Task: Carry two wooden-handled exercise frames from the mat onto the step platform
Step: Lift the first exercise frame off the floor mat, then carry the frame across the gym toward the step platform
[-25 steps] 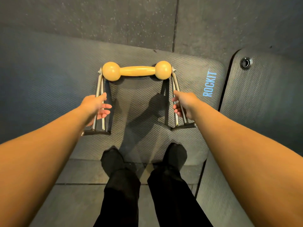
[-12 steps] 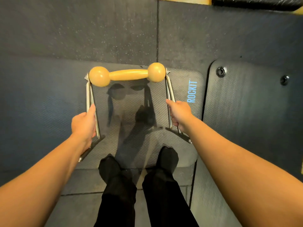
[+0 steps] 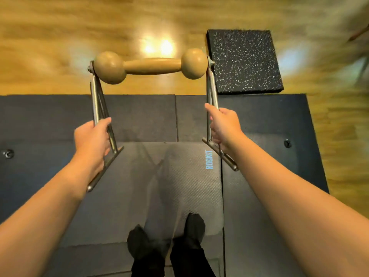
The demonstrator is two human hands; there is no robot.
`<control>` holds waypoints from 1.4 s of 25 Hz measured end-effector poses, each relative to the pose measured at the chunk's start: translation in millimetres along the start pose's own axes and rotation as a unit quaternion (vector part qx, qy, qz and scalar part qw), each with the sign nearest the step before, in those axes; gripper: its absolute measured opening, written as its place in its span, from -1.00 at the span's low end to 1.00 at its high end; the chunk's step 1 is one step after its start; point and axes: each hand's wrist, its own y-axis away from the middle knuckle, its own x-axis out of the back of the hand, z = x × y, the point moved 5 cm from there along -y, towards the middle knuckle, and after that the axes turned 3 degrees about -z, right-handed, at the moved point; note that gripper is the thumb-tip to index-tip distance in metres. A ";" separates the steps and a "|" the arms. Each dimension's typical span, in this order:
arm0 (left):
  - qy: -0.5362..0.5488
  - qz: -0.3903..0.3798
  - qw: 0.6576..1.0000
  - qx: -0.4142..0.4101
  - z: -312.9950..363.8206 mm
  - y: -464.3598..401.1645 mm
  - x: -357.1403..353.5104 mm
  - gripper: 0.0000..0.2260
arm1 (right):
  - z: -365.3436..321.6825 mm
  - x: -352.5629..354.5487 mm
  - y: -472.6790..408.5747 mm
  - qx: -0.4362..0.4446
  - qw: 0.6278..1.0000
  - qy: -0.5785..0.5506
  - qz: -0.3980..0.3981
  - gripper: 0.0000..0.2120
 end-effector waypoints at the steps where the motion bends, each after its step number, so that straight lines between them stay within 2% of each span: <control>1: 0.009 -0.003 1.000 -0.015 32.6 7.7 -2.8 -0.66 | -29.3 5.9 13.6 0.018 0.999 -0.027 -0.003 -0.68; 11: 0.071 -0.071 0.978 -0.185 342.2 138.5 14.3 -0.73 | -279.1 71.5 185.6 0.177 0.975 -0.133 0.007 -0.65; 22: 0.112 -0.114 0.913 -0.375 612.7 334.1 65.7 -0.74 | -527.6 140.7 413.3 0.387 0.905 -0.176 -0.021 -0.64; 26: 0.119 -0.136 0.882 -0.435 677.9 402.6 93.9 -0.66 | -574.5 155.4 487.4 0.432 0.883 -0.184 0.000 -0.63; 35: 0.145 -0.141 0.854 -0.480 745.5 509.3 137.3 -0.65 | -623.1 182.9 624.8 0.486 0.859 -0.148 0.065 -0.71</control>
